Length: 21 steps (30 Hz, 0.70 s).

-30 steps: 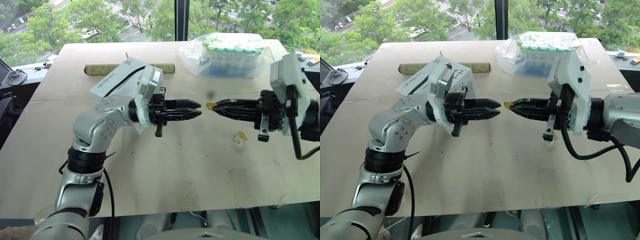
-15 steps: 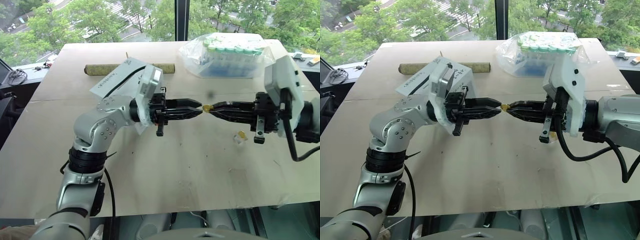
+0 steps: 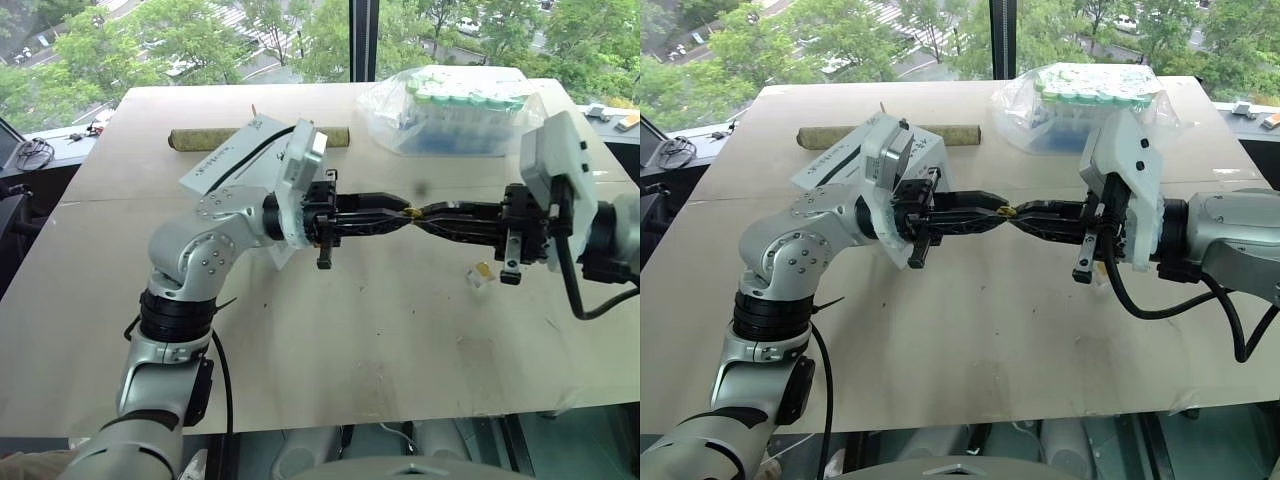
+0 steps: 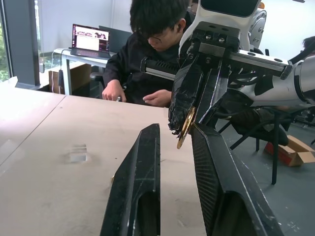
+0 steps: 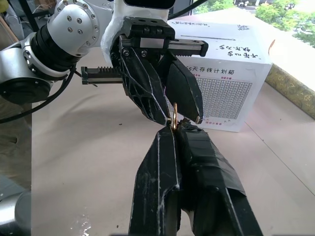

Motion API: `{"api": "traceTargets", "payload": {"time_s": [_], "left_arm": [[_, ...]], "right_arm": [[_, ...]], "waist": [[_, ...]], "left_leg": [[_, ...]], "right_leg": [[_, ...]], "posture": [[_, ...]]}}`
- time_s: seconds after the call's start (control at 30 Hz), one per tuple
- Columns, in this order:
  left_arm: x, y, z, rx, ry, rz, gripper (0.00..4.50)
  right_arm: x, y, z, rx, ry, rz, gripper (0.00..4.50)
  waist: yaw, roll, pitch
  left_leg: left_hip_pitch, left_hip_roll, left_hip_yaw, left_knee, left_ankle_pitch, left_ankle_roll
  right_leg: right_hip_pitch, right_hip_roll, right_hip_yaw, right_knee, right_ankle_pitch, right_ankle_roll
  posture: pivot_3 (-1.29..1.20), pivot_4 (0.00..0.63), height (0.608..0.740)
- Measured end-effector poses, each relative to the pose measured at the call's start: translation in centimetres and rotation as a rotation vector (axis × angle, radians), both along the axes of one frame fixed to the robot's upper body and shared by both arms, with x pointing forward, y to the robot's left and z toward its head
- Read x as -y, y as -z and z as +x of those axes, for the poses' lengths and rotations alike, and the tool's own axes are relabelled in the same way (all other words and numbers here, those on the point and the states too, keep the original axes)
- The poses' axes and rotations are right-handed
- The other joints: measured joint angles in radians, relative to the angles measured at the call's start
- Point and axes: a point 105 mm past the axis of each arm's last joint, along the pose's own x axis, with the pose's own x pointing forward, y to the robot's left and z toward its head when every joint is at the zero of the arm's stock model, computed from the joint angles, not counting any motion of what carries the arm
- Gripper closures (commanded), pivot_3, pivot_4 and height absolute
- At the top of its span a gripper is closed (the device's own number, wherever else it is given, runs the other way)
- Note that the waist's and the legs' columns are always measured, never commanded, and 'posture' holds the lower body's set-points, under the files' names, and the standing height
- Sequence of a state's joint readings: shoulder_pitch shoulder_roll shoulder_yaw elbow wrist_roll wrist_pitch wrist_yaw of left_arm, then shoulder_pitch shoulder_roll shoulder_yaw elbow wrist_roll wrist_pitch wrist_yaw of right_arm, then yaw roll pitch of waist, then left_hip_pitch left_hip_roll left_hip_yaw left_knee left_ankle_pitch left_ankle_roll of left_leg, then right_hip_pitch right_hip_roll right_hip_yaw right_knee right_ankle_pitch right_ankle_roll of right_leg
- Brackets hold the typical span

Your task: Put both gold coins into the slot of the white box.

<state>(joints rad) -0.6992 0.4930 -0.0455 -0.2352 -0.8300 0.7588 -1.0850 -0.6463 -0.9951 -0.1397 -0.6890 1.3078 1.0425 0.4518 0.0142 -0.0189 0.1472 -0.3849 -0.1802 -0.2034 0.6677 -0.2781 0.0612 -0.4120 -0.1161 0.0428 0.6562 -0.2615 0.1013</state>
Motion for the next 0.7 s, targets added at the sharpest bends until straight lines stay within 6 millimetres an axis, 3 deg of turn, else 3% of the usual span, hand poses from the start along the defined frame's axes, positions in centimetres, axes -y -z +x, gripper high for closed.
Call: {"api": "traceTargets", "payload": {"time_s": [0.17, 0.27, 0.3, 0.7], "left_arm": [[-0.02, 0.02, 0.01, -0.002, -0.001, 0.001, 3.52], [0.03, 0.00, -0.07, 0.000, 0.004, 0.001, 4.37], [0.05, -0.03, -0.14, 0.002, 0.006, 0.002, 4.45], [-0.16, -0.19, -0.16, -0.003, 0.004, -0.002, 4.45]], "right_arm": [[-0.02, 0.02, 0.02, 0.000, 0.000, -0.001, 4.50], [-0.01, 0.01, 0.07, 0.000, 0.003, 0.000, 4.50], [0.02, -0.01, 0.12, 0.000, 0.006, 0.001, 4.50], [-0.16, -0.12, 0.24, -0.009, 0.006, 0.027, 4.50]], "waist": [[0.000, 0.000, 0.000], [0.000, 0.000, 0.000], [0.000, 0.000, 0.000], [0.000, 0.000, 0.000]], "left_leg": [[0.000, 0.000, 0.000, 0.000, 0.000, 0.000], [0.000, 0.000, 0.000, 0.000, 0.000, 0.000], [0.000, 0.000, 0.000, 0.000, 0.000, 0.000], [0.000, 0.000, 0.000, 0.000, 0.000, 0.000]], "right_leg": [[0.000, 0.000, 0.000, 0.000, 0.000, 0.000], [0.000, 0.000, 0.000, 0.000, 0.000, 0.000], [0.000, 0.000, 0.000, 0.000, 0.000, 0.000], [0.000, 0.000, 0.000, 0.000, 0.000, 0.000]], "posture": [[0.00, 0.150, 0.740], [0.00, 0.150, 0.740], [0.00, 0.150, 0.740], [0.00, 0.150, 0.740]]}}
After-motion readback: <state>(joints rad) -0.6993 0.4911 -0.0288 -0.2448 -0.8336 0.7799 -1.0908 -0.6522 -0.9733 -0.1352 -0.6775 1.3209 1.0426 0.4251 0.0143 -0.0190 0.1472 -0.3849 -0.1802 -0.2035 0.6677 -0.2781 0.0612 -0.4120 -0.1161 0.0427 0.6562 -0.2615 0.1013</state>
